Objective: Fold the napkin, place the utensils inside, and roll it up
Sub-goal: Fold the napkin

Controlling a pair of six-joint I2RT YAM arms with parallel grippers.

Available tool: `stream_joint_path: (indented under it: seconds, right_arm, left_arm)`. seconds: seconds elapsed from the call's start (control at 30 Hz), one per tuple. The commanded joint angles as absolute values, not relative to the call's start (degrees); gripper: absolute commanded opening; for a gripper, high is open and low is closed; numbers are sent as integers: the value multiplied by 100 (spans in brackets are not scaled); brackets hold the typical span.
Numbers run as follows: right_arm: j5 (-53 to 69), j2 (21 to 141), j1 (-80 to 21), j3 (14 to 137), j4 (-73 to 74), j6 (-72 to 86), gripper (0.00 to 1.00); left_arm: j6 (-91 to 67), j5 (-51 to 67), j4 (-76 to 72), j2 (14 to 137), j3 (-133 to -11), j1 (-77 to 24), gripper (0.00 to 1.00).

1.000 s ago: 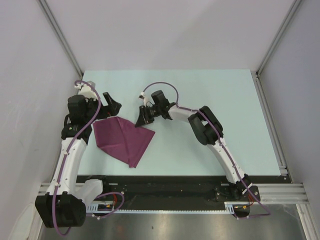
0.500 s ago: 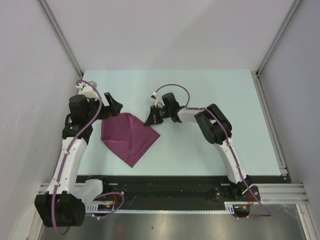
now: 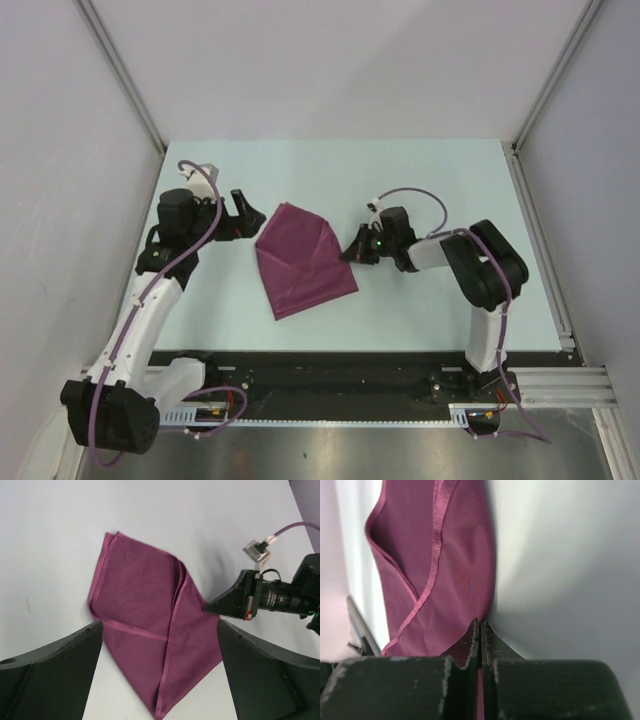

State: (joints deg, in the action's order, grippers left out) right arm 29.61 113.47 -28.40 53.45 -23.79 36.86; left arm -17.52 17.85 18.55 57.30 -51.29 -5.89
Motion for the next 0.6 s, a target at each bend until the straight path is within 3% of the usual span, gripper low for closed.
stream_joint_path:
  seconds: [0.0,0.23,0.27,0.3,0.4,0.57]
  right_arm:
    - [1768,10496,-2549,4405,-2180,3788,0]
    - [976,9379,-2523,3543,-1591,3850,0]
    - [1002,9178,-2540,3498,-1582,3841,9]
    - [1019,9071,-2540,3481,-1556,3797,31]
    - [1046,8658,-2558,3559,-1127,3640,58]
    - [1019,8192,-2584,3744,-704,3463,63]
  left_arm:
    - [-1775,1548,1854,5827,-5115,-1149,100]
    - [-2574,1345,1425,5476,-4247,-2100,100]
    - [-2697,1240,1311,5397,-4062,-2161,100]
    - [-2916,1204,1083,5283,-3686,-2223,99]
    - [-3216,994,958,4905,-3088,-2241,99]
    - [-3673,1308,476,4675,-2269,-2250,95]
